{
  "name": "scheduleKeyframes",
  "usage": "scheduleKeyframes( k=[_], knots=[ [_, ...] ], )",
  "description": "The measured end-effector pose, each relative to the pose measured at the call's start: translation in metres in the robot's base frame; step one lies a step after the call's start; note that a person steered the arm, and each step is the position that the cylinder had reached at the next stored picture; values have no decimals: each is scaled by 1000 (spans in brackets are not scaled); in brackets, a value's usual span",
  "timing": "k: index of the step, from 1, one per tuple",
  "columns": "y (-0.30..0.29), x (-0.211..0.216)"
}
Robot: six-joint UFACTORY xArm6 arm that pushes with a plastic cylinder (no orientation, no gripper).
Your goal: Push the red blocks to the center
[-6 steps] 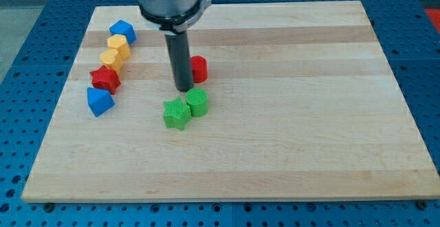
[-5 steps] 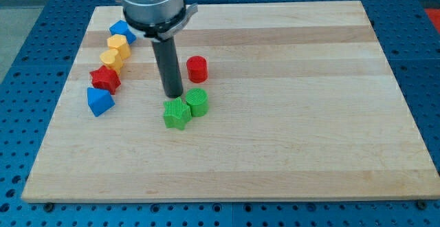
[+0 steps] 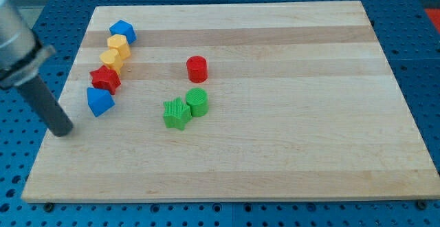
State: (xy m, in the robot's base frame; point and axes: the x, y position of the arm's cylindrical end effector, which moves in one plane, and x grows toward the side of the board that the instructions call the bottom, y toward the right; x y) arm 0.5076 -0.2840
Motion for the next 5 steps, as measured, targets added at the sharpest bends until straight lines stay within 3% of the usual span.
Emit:
scheduleKeyframes(
  k=[2, 5],
  knots=[
    [-7, -60],
    [81, -98]
  ],
)
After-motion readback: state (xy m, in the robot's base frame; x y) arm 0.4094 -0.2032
